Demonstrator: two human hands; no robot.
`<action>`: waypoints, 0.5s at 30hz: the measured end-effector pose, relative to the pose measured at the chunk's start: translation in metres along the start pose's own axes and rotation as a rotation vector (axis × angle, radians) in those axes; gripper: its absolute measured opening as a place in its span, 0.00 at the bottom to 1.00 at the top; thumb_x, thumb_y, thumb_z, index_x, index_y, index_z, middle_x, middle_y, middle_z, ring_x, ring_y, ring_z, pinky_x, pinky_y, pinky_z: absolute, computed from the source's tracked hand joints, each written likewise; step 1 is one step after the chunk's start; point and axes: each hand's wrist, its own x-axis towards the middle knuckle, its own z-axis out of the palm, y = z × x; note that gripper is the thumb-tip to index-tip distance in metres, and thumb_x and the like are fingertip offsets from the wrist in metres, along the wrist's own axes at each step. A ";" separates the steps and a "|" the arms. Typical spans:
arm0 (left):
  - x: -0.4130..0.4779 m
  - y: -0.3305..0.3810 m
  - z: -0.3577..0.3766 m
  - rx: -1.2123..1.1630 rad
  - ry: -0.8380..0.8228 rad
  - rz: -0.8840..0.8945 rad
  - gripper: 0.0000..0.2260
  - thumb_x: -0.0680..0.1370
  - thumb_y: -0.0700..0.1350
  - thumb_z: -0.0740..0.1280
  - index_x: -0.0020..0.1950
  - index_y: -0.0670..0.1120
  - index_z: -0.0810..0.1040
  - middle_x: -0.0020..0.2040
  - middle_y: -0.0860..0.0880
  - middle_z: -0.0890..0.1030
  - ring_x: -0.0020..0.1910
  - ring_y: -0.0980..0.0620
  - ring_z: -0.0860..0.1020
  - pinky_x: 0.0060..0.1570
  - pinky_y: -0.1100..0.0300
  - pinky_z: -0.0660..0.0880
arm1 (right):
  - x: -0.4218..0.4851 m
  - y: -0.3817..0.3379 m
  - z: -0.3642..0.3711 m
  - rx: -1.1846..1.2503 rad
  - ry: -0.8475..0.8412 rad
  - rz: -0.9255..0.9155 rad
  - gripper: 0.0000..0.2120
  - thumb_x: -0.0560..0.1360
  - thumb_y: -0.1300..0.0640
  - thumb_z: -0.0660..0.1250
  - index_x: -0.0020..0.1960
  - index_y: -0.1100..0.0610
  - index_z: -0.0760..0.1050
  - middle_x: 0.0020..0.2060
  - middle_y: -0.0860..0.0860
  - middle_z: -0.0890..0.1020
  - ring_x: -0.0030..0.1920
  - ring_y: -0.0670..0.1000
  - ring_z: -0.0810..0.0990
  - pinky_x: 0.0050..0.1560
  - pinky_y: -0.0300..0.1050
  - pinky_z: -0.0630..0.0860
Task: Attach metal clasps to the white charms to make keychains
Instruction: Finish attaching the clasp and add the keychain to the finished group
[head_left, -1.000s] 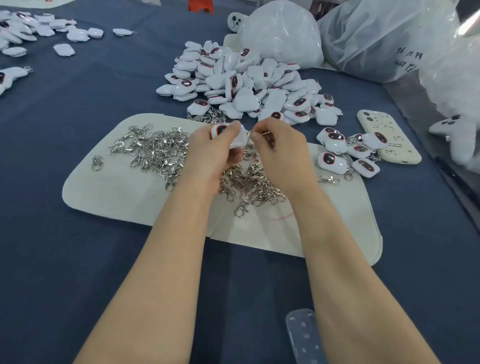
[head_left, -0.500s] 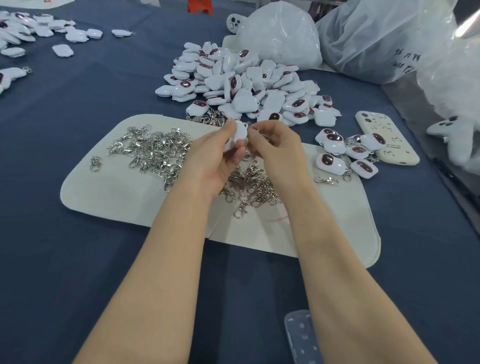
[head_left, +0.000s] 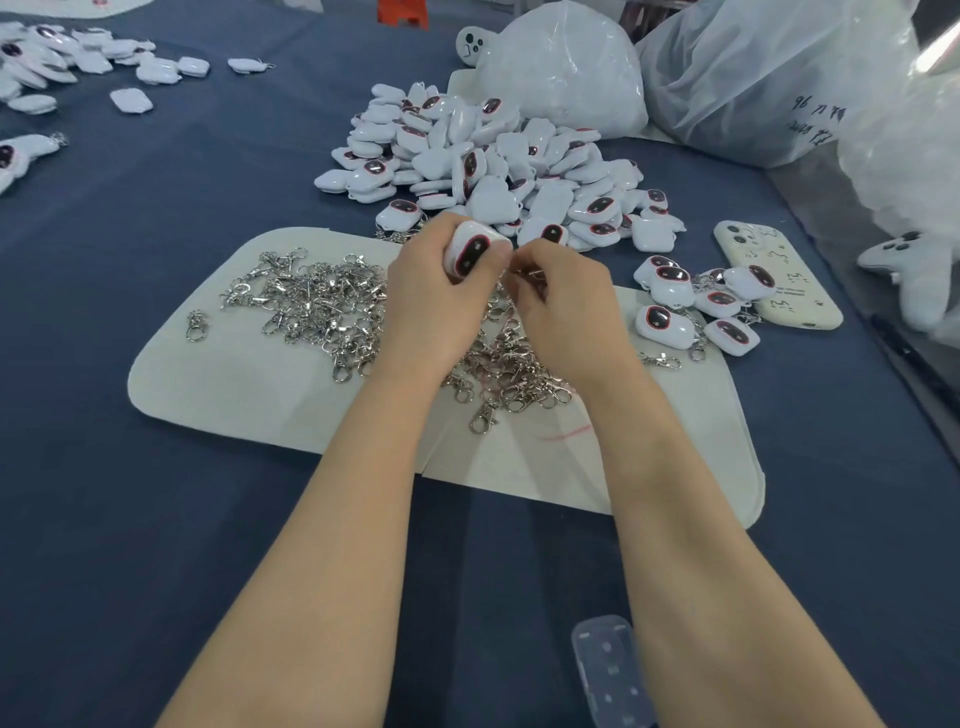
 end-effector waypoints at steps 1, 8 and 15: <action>-0.001 0.000 0.001 0.053 -0.016 0.045 0.04 0.75 0.48 0.69 0.45 0.50 0.75 0.34 0.57 0.74 0.30 0.61 0.70 0.33 0.68 0.68 | 0.000 0.001 0.000 -0.009 -0.018 0.004 0.06 0.76 0.64 0.63 0.49 0.61 0.78 0.38 0.49 0.76 0.40 0.49 0.73 0.41 0.38 0.65; 0.001 0.000 0.003 -0.535 0.036 -0.385 0.06 0.77 0.45 0.68 0.42 0.45 0.77 0.31 0.52 0.78 0.26 0.59 0.76 0.28 0.66 0.74 | -0.003 -0.003 0.006 0.360 0.119 0.173 0.03 0.76 0.61 0.65 0.45 0.54 0.76 0.37 0.44 0.78 0.40 0.42 0.77 0.44 0.29 0.71; 0.003 -0.001 0.000 -0.908 -0.027 -0.675 0.06 0.76 0.44 0.69 0.43 0.42 0.76 0.27 0.50 0.76 0.23 0.59 0.74 0.23 0.70 0.71 | -0.003 -0.003 0.008 0.540 0.107 0.230 0.06 0.76 0.64 0.66 0.44 0.53 0.77 0.36 0.47 0.80 0.40 0.49 0.79 0.50 0.49 0.79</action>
